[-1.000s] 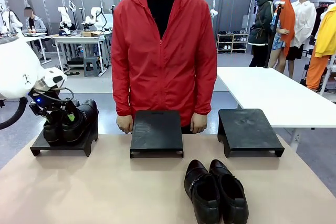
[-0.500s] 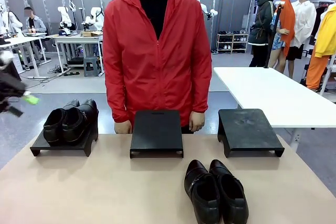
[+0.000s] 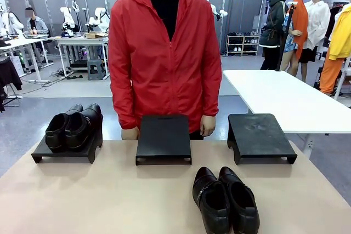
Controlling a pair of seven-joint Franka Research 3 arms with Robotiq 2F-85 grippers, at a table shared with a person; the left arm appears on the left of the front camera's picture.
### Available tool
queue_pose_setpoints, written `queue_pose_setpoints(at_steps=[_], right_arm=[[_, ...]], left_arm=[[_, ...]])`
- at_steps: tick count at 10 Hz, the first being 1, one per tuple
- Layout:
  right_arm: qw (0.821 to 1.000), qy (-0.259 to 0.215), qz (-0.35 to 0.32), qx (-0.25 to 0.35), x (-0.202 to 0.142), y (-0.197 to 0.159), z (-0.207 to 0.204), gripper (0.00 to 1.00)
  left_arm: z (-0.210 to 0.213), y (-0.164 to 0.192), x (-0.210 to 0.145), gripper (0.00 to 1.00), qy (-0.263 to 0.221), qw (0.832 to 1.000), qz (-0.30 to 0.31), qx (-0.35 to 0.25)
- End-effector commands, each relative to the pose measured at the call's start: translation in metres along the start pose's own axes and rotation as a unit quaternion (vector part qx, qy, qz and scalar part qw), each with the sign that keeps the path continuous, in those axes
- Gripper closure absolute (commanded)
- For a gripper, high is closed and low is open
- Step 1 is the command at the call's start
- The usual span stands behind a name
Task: Place the shoes on the stand as instructed by the person.
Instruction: Pick up another pair of Shoes and place it on the Shoes Stand indicated by the person.
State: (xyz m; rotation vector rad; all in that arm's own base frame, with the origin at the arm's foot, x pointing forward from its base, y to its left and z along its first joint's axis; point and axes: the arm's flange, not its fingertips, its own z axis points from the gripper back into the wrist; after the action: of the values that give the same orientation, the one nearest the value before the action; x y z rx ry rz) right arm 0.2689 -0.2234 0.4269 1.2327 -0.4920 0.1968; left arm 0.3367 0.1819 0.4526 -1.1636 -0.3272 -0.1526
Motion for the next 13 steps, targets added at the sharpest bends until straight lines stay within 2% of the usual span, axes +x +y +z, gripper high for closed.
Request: queue_pose_setpoints(at_steps=[1, 2, 3, 5, 6, 13], right_arm=[[1.0, -0.004, 0.004, 0.005, 0.001, 0.002, 0.002, 0.0], [1.0, -0.004, 0.004, 0.005, 0.001, 0.002, 0.002, 0.0], [1.0, -0.004, 0.004, 0.005, 0.001, 0.002, 0.002, 0.0], [1.0, -0.004, 0.004, 0.005, 0.001, 0.002, 0.002, 0.0], [1.0, -0.004, 0.004, 0.005, 0.001, 0.002, 0.002, 0.0], [1.0, -0.004, 0.004, 0.005, 0.001, 0.002, 0.002, 0.0]], left_arm=[[0.016, 0.037, -0.019, 0.03, -0.015, 0.997, 0.006, -0.082], [0.022, 0.051, -0.027, 0.03, -0.019, 0.993, 0.009, -0.12], [0.025, 0.064, -0.031, 0.03, -0.029, 0.991, 0.022, -0.129], [0.018, 0.068, -0.019, 0.03, -0.024, 0.987, 0.023, -0.155], [0.017, 0.065, -0.047, 0.03, -0.032, 0.992, 0.03, -0.122], [0.017, 0.065, -0.047, 0.03, -0.032, 0.992, 0.03, -0.122]])
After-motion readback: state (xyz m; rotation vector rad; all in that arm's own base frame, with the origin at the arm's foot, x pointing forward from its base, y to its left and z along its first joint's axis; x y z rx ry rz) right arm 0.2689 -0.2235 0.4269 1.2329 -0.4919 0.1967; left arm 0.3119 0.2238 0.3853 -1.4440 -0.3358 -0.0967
